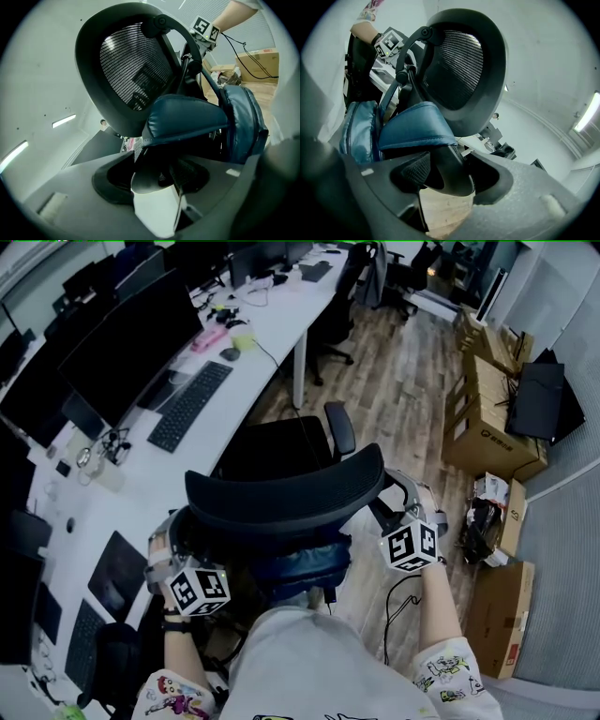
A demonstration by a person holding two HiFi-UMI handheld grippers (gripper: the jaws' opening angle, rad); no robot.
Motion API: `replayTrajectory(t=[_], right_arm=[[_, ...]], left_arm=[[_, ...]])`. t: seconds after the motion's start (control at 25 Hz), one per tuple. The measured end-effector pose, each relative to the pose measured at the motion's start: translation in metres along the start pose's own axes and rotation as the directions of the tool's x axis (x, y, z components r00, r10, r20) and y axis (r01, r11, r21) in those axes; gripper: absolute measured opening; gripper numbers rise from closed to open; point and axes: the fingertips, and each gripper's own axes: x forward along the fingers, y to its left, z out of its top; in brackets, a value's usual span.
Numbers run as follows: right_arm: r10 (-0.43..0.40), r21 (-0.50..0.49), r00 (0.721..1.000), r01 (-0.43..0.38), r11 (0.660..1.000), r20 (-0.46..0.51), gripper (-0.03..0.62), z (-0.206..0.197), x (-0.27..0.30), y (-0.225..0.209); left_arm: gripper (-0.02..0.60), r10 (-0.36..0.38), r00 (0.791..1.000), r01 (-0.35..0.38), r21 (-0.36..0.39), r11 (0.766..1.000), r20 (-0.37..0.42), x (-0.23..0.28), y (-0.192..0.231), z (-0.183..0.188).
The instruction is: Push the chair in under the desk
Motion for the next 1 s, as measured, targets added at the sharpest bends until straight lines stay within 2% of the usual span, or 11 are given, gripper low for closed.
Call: replayTrajectory(t=[0.48, 0.76, 1.0], right_arm=[[-0.009, -0.007, 0.999, 0.009, 1.000, 0.032, 0.264, -0.012, 0.034, -0.033], [0.033, -0.043, 0.993, -0.028, 0.999, 0.113, 0.264, -0.025, 0.044, -0.050], [0.105, -0.091, 0.979, -0.090, 0.992, 0.176, 0.264, -0.039, 0.056, -0.064]], left_arm=[[0.236, 0.028, 1.000, -0.028, 0.011, 1.000, 0.001, 0.032, 0.011, 0.018], [0.237, 0.066, 0.994, -0.069, -0.033, 0.997, -0.090, 0.034, 0.001, 0.032], [0.238, 0.115, 0.974, -0.134, -0.087, 0.987, -0.194, 0.028, -0.016, 0.046]])
